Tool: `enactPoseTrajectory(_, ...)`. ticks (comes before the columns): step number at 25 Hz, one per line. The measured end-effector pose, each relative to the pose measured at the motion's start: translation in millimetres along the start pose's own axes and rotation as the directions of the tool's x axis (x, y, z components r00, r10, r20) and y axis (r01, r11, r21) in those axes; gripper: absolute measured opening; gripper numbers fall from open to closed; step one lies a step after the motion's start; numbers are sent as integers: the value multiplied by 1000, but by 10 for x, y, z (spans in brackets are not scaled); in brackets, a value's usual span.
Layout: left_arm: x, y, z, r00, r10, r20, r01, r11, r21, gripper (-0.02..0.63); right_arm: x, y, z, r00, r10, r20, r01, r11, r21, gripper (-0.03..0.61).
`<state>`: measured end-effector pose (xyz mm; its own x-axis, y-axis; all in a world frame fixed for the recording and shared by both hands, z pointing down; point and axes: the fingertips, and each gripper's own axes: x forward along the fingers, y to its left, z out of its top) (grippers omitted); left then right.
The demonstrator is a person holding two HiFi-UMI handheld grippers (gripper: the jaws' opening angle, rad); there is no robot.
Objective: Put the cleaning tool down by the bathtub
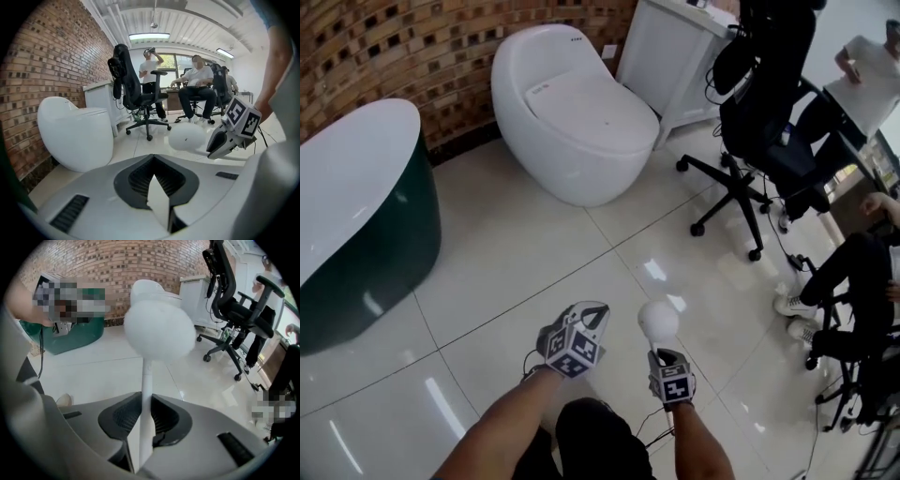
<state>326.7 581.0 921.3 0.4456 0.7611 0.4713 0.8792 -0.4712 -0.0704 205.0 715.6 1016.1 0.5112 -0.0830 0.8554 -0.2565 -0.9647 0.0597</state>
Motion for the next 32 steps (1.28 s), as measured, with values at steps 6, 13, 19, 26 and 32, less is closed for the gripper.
enactPoseTrajectory(6, -794, 386, 821, 997, 78, 17, -77, 996, -33, 3, -1054, 140, 785, 998, -2, 62, 2, 1000, 0, 91)
enactPoseTrajectory(13, -1833, 449, 2011, 991, 121, 60, -116, 990, -79, 3, -2372, 315, 1699, 988, -5, 154, 3, 1000, 14, 91)
enactPoseTrajectory(19, -2594, 429, 2900, 981, 169, 90, -157, 979, -126, 3, -3445, 470, 2288, 975, 6, 223, -7, 1000, 3, 91)
enactPoseTrajectory(26, -3582, 365, 3832, 966, 228, 120, -208, 965, -161, 3, -4752, 645, 3032, 946, 27, 322, -29, 1000, 3, 91)
enactPoseTrajectory(32, -4390, 547, 4377, 933, 318, 168, -288, 940, -181, 3, -5472, 950, 3750, 908, 70, 412, -54, 997, -51, 90)
